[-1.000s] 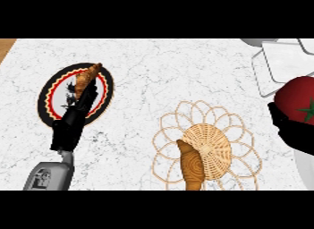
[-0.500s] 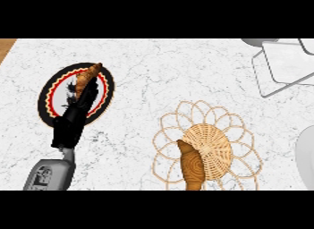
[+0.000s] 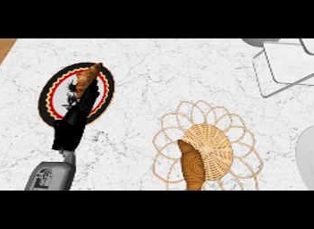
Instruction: Pick the tomato from the placemat and place it in the tiered shelf
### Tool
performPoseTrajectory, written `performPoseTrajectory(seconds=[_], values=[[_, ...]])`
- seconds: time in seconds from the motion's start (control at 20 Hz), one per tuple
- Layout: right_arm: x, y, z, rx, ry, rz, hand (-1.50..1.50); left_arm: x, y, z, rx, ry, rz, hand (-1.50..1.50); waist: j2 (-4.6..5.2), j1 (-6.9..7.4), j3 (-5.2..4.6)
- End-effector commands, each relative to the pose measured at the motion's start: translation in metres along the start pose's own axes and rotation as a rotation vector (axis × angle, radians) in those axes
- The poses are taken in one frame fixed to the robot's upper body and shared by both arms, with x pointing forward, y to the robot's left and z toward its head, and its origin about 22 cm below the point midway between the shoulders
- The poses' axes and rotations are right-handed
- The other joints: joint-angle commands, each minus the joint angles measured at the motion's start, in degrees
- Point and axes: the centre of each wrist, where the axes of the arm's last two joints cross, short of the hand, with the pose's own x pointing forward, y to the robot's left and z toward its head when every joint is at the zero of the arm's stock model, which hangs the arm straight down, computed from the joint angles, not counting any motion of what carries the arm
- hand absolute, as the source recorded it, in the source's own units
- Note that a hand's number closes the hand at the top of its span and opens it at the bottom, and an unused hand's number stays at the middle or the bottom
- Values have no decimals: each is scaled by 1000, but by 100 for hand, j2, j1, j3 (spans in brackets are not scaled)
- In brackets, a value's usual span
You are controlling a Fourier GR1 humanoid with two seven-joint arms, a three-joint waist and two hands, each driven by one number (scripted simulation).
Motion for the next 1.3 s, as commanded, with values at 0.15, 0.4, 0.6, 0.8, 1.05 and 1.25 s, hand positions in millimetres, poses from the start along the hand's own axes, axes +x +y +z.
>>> performPoseTrajectory(seconds=[0.15,0.4,0.6,0.8,1.05,1.25], values=[[-7,6,-33,-59,-52,94,150,-5,4,17,-1,6,-1,0,1,36,1],[-32,23,-56,-54,-77,126,150,-13,-6,2,-6,10,-5,0,10,12,2],[-36,46,-55,-129,-137,205,150,-9,9,-4,-2,5,-2,0,18,22,1],[-48,77,-75,-117,-183,155,150,5,-5,-8,-18,-11,-2,0,28,79,4],[-58,85,-70,-163,-72,-143,150,-1,-5,-1,-7,0,6,0,20,65,18],[-87,84,-93,-156,-86,-166,150,3,1,6,-15,8,-1,0,19,67,7]])
